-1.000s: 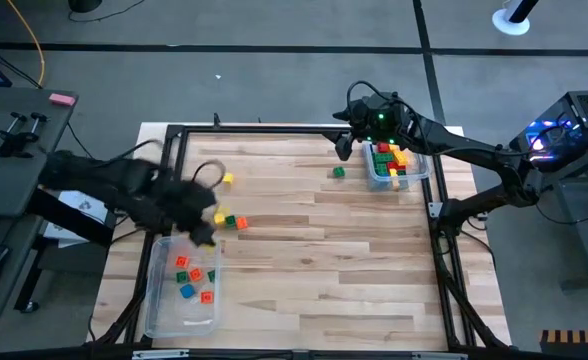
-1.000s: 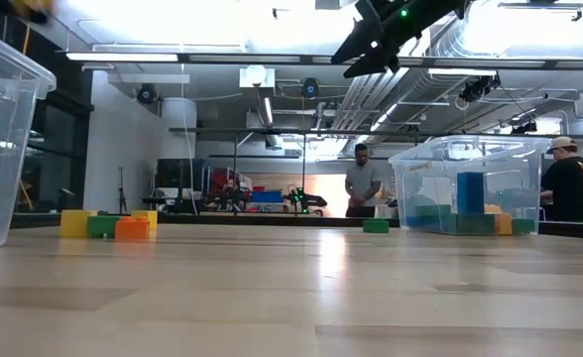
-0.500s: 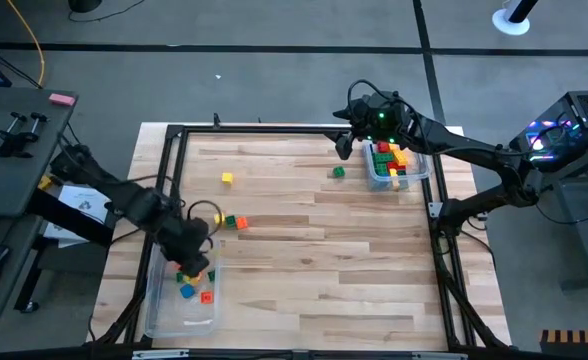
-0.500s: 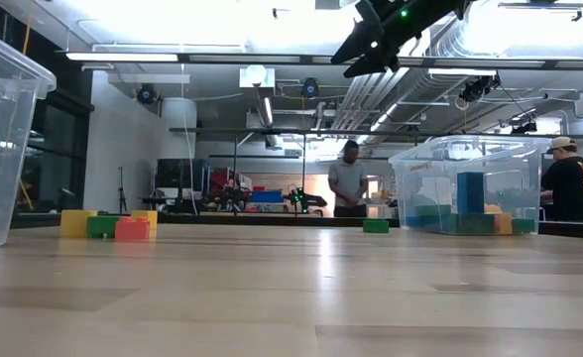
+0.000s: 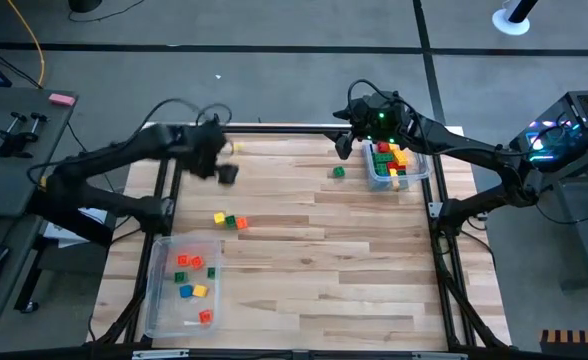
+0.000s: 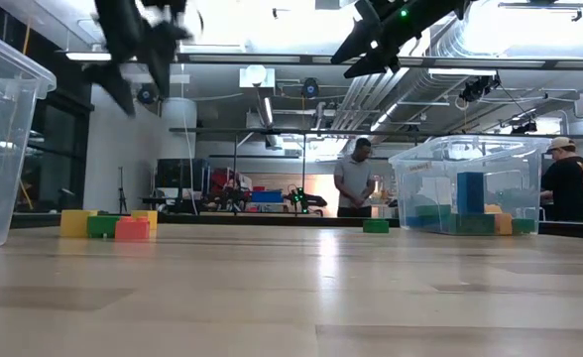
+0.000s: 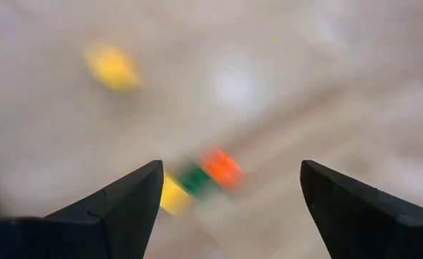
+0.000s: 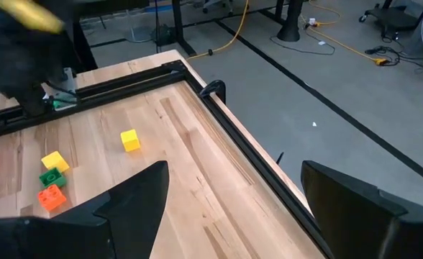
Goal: Sort blocks by size
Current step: Put the top left small yellow block into the left transparent bin
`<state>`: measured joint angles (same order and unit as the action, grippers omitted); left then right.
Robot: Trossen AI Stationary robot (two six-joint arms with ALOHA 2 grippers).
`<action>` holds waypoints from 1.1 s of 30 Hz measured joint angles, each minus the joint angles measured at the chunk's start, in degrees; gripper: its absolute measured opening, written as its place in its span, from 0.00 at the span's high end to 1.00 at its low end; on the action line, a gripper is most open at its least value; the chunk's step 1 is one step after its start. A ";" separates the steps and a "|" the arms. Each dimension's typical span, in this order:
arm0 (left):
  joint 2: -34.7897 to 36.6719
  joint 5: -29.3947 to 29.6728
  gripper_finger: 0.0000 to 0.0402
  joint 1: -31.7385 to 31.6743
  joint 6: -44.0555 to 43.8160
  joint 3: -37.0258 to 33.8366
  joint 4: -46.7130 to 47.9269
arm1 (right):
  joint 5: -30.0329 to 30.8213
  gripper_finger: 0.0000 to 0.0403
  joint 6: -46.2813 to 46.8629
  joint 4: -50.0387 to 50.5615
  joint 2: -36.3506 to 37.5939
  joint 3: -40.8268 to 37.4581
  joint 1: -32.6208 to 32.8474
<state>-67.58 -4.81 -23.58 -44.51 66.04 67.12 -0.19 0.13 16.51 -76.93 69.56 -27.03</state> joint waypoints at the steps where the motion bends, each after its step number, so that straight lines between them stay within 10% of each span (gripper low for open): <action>1: -2.28 1.98 0.23 -4.01 4.04 0.00 0.28 | 0.00 0.23 -0.06 -0.02 0.00 0.00 0.00; 11: -21.64 10.18 0.23 -16.16 5.64 -0.09 -4.45 | 1.54 0.23 -0.10 0.00 0.00 0.00 0.00; 33: -22.52 11.20 0.23 -12.41 -3.91 -13.77 -20.79 | 3.41 0.23 -1.80 2.10 0.00 0.00 0.00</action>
<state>-90.11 6.38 -35.99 -48.42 52.27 46.33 3.22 -1.67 18.61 -76.93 69.56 -27.03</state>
